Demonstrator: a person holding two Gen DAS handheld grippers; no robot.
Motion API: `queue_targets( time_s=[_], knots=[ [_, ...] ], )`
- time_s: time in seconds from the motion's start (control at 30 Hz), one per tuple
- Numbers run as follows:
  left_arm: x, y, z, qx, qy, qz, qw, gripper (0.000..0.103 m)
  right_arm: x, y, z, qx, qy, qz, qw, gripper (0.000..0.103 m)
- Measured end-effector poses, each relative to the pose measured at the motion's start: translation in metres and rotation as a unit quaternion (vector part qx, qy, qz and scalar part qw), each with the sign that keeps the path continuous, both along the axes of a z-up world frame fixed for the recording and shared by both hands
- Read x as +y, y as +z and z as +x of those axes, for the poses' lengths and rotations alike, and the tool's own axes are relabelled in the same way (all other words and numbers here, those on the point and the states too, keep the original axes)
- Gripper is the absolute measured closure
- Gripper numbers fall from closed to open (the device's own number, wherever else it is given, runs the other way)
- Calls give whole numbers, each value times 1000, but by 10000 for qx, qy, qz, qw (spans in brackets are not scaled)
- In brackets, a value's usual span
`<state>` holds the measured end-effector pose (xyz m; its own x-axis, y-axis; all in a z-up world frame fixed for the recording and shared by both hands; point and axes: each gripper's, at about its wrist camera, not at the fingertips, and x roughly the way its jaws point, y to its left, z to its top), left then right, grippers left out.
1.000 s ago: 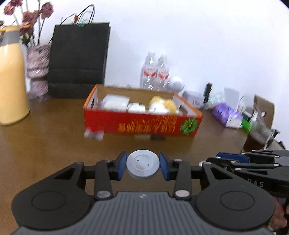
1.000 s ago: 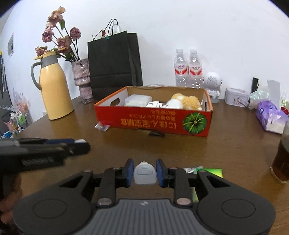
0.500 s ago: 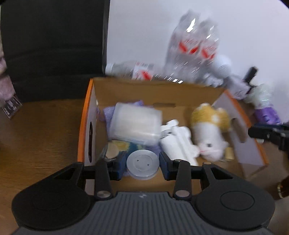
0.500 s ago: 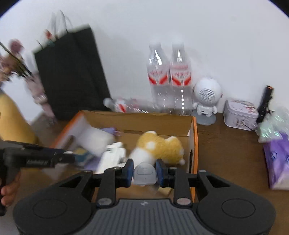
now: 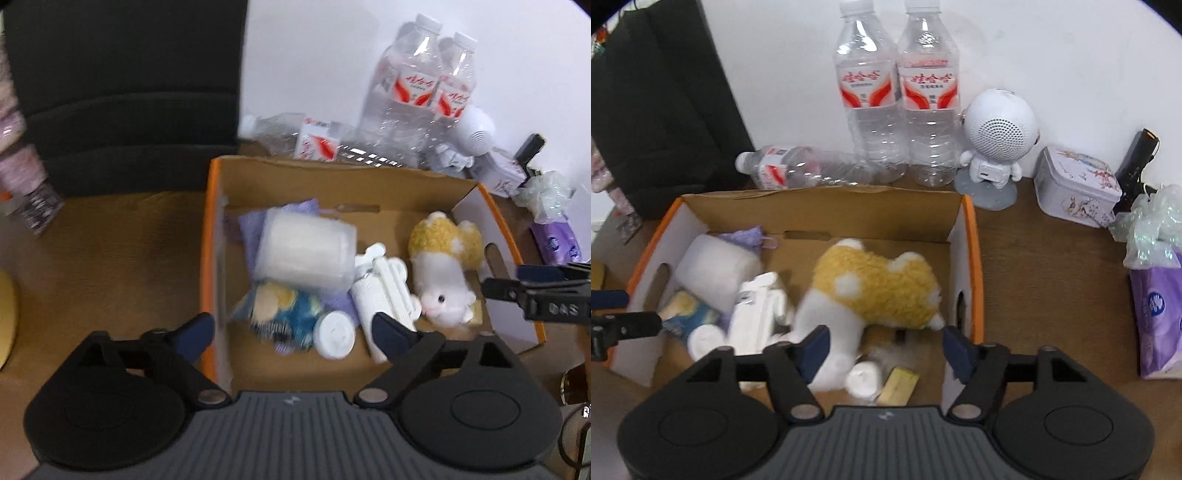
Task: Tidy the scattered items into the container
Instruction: 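Carry both white lids into the red box while both grippers release, then move both tools back over the table toward the remaining small items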
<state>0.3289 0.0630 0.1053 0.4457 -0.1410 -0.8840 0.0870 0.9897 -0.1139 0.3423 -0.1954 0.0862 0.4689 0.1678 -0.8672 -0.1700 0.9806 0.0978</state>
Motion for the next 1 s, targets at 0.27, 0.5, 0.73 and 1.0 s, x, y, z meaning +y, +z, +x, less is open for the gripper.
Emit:
queue_targets(
  time_s=[0.27, 0.5, 0.73, 1.0],
  knots=[
    [-8, 41, -51, -96, 111, 291, 9995, 2, 8, 32, -37, 267, 94, 74, 9996, 22],
    [-28, 86, -107, -726, 154, 291, 9968, 0, 11, 75, -85, -72, 183, 169, 9997, 20],
    [-63, 81, -225, -2420, -46, 538, 9688, 0, 7, 92, -181, -1389, 410, 567, 9878, 11],
    [-76, -34, -357, -3286, 382, 542, 9421, 0, -9, -4, -322, -2392, 496, 52, 9697, 2]
  ],
)
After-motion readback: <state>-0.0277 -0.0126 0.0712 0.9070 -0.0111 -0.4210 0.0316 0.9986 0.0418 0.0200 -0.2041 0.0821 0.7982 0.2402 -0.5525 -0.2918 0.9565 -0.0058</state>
